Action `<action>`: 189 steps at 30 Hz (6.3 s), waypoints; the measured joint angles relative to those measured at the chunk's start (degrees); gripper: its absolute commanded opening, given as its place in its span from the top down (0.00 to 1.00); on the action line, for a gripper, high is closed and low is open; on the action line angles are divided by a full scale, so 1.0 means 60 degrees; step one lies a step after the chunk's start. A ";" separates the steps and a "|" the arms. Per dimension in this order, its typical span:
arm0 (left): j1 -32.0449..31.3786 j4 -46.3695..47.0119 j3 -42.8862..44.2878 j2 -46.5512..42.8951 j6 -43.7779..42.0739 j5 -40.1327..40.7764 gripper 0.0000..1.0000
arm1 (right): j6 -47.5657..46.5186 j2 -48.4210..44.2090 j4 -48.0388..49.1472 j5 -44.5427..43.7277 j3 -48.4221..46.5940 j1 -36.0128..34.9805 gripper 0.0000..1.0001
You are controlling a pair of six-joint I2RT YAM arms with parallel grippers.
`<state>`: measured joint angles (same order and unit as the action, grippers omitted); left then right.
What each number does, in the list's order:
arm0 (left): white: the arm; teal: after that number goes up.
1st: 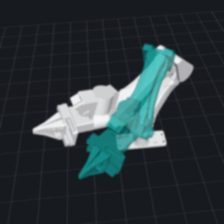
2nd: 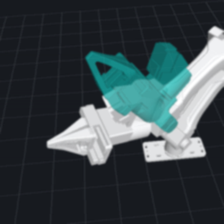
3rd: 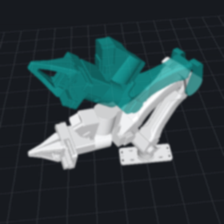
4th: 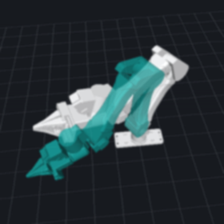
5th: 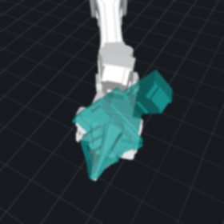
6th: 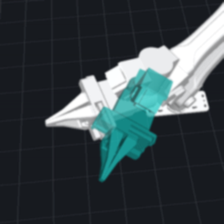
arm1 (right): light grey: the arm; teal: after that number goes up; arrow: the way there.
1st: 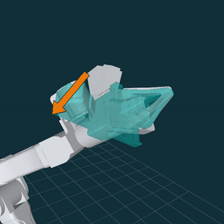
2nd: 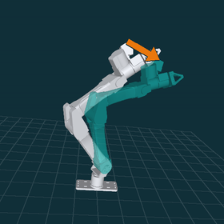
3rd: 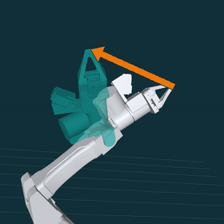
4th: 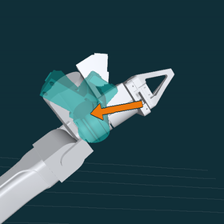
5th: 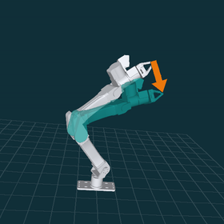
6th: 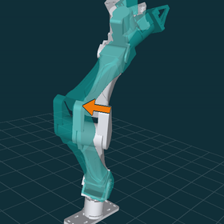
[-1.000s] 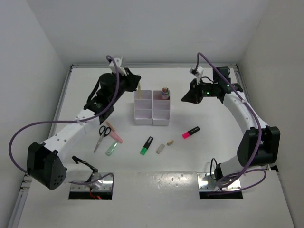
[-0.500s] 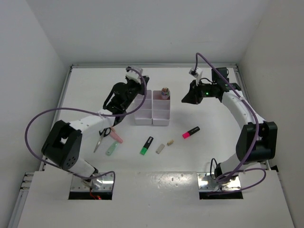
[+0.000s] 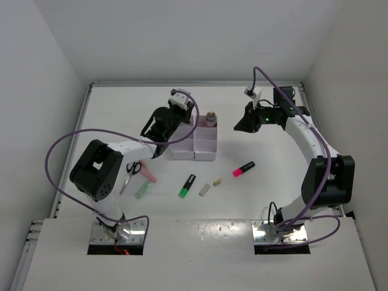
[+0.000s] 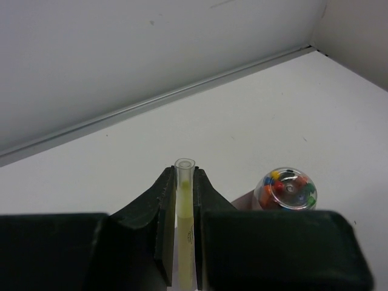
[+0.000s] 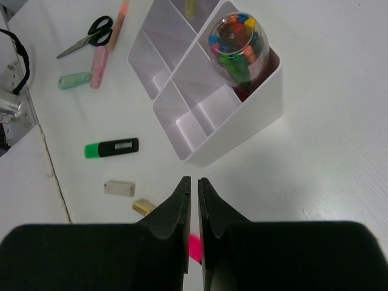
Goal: Sort the stationery into containers
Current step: Place the pen in the storage box, then pick up the pen from the center of the board, then place the pen in the storage box, then pick up the pen from the center of the board.
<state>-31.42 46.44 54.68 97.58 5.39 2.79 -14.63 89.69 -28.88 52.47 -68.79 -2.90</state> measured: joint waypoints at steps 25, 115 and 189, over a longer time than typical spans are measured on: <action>0.0095 -0.3974 0.0525 -0.2375 0.2040 0.3024 0.55 | -0.0280 0.0029 -0.0517 0.0437 0.0033 0.0426 0.00; 0.0284 -0.2390 0.1002 -0.0437 0.0135 0.0084 1.00 | -0.5577 0.0871 -0.4626 0.2273 -0.0714 0.1351 0.85; 0.1184 -1.4029 -0.1450 -0.2084 1.2145 0.3166 0.41 | -0.3730 -0.0350 -0.3464 0.2393 -0.0368 0.1978 0.27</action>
<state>-24.32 -37.74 45.98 85.08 78.26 21.78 -37.01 87.59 -49.67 66.83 -71.00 8.97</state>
